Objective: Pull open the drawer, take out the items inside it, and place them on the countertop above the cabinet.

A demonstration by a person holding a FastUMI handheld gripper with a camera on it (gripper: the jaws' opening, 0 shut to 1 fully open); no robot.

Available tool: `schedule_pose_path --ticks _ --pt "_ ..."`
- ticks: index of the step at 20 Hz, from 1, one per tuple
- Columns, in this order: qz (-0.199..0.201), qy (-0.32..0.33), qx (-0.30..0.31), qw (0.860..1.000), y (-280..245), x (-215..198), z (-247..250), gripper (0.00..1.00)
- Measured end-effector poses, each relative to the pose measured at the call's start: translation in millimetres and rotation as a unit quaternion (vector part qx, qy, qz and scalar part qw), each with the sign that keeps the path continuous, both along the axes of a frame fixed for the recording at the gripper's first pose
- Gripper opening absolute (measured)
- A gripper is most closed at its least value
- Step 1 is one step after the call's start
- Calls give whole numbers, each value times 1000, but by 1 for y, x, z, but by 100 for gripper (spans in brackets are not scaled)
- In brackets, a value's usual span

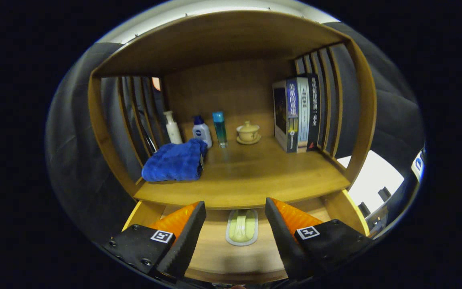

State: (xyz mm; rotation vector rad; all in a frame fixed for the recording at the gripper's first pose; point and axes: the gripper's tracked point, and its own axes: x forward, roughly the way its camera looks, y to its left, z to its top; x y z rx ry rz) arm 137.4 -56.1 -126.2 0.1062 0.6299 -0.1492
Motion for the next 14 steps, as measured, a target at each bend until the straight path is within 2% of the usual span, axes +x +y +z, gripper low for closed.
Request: schedule_pose_path --ticks 8,11,14 --pt "-5 152 -19 988 -7 4 -96 96" --pt "-9 184 -20 983 -9 7 -115 96" --pt "-12 221 5 975 -4 1 -135 96"
